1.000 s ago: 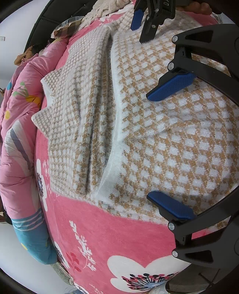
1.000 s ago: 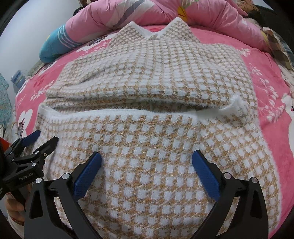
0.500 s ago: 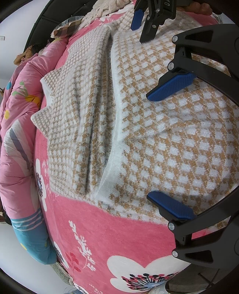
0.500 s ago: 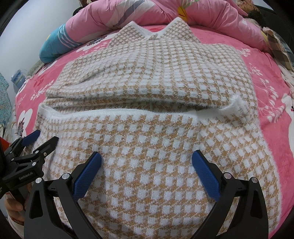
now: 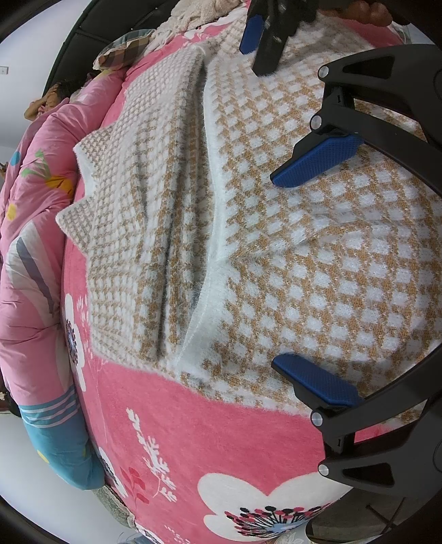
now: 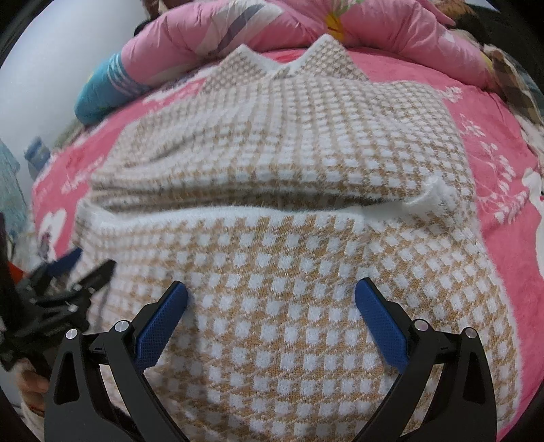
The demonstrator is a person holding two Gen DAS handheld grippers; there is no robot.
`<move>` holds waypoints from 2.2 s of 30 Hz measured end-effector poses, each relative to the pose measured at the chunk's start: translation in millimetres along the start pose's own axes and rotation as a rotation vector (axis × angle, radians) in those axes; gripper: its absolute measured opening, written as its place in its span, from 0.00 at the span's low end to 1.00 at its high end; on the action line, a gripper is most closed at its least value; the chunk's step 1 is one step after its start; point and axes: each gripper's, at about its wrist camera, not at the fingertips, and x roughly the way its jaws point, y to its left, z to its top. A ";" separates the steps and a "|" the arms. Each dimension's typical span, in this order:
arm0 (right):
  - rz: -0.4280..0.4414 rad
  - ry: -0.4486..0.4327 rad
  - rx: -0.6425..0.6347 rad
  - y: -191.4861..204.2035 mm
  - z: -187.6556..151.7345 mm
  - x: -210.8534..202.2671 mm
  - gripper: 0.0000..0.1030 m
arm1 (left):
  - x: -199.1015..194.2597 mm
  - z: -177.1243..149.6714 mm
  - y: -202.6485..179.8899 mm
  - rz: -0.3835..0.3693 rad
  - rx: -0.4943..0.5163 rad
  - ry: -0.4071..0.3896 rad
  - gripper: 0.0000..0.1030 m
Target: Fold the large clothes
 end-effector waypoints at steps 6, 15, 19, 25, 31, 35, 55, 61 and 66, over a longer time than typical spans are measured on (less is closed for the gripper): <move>0.023 -0.067 -0.054 8.9 -1.2 -24.8 0.93 | -0.5 0.6 -0.5 0.002 -0.001 0.000 0.92; -0.002 0.027 -0.118 14.0 -17.6 1.2 0.94 | -0.4 -0.9 0.3 0.003 0.001 0.002 0.92; -0.007 0.034 -0.120 13.3 -16.9 1.4 0.94 | 0.3 -1.0 -0.8 0.004 0.000 0.003 0.92; -0.009 0.035 -0.120 15.8 -15.9 3.0 0.94 | -0.2 -1.9 -0.6 0.004 0.000 0.003 0.92; -0.008 0.036 -0.121 16.5 -14.6 4.6 0.94 | -0.2 -1.8 -0.9 0.005 -0.001 0.003 0.92; -0.008 0.037 -0.121 15.6 -15.7 3.4 0.94 | 0.1 -1.3 -0.2 0.004 0.000 0.004 0.92; -0.003 0.028 -0.116 14.2 -16.9 3.2 0.94 | 2.4 -0.5 0.0 0.008 0.000 0.009 0.92; 0.002 0.023 -0.116 14.2 -18.6 1.9 0.94 | 1.2 -1.6 -1.2 0.016 -0.003 0.012 0.92; 0.004 0.019 -0.116 13.7 -18.9 1.8 0.94 | -0.1 -0.8 -1.2 0.019 -0.006 0.015 0.92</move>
